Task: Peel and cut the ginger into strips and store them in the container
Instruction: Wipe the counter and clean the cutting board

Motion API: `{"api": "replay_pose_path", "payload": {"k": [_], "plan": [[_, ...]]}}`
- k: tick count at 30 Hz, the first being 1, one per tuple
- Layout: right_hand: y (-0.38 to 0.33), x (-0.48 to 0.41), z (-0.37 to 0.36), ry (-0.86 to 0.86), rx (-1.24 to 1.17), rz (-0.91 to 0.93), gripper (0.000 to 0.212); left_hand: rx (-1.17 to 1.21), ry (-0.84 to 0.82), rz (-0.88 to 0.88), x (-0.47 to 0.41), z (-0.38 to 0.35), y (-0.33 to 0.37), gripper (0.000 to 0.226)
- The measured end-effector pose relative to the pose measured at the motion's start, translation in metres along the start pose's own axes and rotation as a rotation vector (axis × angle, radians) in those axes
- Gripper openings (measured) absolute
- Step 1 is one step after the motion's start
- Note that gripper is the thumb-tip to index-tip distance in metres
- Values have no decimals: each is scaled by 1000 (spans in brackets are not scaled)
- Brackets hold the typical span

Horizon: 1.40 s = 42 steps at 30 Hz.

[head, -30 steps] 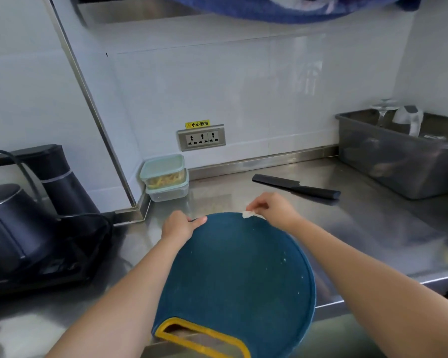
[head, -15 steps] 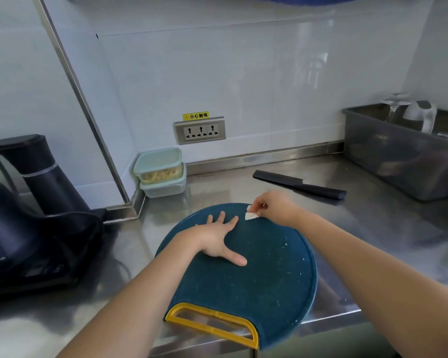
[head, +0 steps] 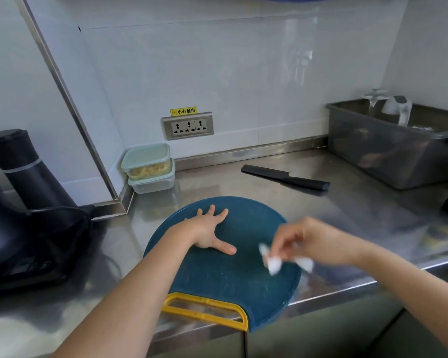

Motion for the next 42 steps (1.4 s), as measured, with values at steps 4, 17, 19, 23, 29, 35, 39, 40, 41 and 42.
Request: {"api": "replay_pose_path", "payload": {"k": [4,17,19,23,29,35,39,40,41,42], "plan": [[31,-57,53,355,-19,-134,26,31,-3,3,3,-1,1,110],[-9,30,-86,141,117,141,16,24,1,51,4,-2,3,108],[-22,40,-99,50,-7,149,14,25,3,53,6,-4,6,107],[2,33,-43,553,-188,-19,23,28,28,69,9,-8,11,106],[30,25,-52,675,55,-267,17,24,36,114,16,-15,10,106],[-17,55,-126,422,-17,18,30,18,33,145,23,-17,14,105],[-20,39,-80,560,-109,-28,35,36,47,143,27,-24,16,104],[-13,28,-55,643,-118,-66,29,35,49,144,28,-25,16,104],[-5,16,-32,692,-113,-113,23,37,49,144,29,-27,17,104],[2,3,-13,706,-76,-173,19,41,45,144,30,-28,16,103]]}}
Point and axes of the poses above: each hand's wrist, its own x-axis away from the middle knuckle, its own z-axis out of the back of the hand, y = z × x, the point moved 3 cm from there along -x, towards the middle knuckle, and after that the axes turned 15 degrees about -y, right-handed, at the moved point
